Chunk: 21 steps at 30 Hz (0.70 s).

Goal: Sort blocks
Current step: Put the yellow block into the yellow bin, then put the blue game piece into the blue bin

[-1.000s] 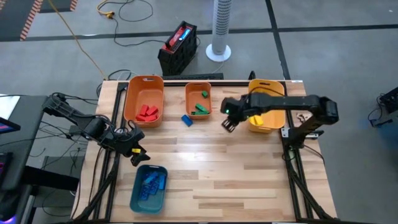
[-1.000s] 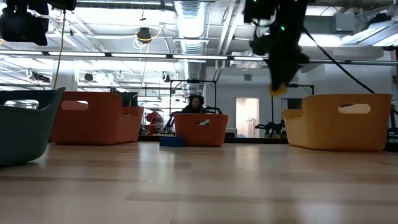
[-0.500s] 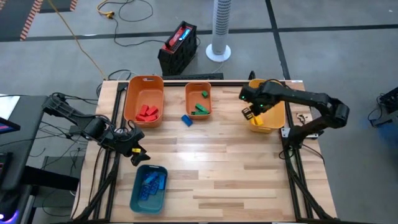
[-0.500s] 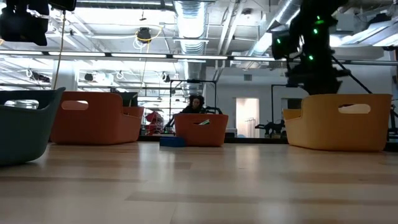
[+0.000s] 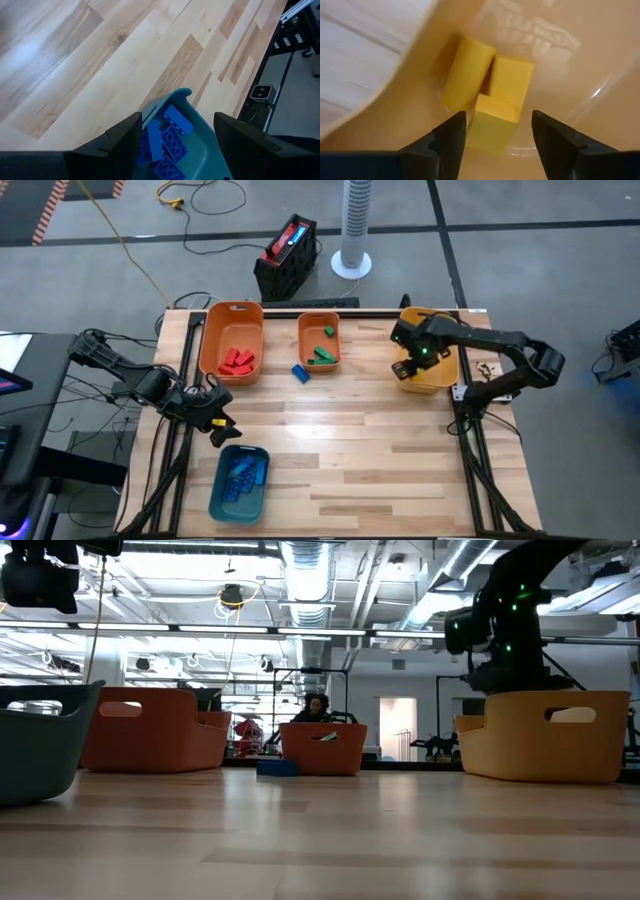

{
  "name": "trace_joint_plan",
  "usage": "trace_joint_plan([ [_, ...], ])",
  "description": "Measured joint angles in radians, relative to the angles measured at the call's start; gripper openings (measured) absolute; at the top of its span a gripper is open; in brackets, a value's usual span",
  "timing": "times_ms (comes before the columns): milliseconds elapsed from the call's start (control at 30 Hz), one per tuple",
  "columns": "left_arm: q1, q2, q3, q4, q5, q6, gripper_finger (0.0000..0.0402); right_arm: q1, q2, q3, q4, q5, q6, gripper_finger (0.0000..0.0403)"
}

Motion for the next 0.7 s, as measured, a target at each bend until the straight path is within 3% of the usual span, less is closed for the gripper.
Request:
trace_joint_plan([
  [167,0.000,0.000,0.000,-0.001,-0.001,0.002,0.0240,0.024,-0.054,0.112,-0.025,0.052,0.000,0.0246],
  [300,0.000,0.003,0.000,-0.001,-0.059,-0.008,0.0240,0.097,-0.102,0.229,0.036,0.121,0.024,0.0245],
  [433,0.037,0.038,0.000,0.002,-0.111,0.020,0.0240,0.207,-0.121,0.312,0.233,0.134,0.027,0.0244],
  [700,0.201,0.131,0.000,0.060,-0.014,0.192,0.0240,0.423,-0.032,0.347,0.571,0.101,0.011,0.0244],
])
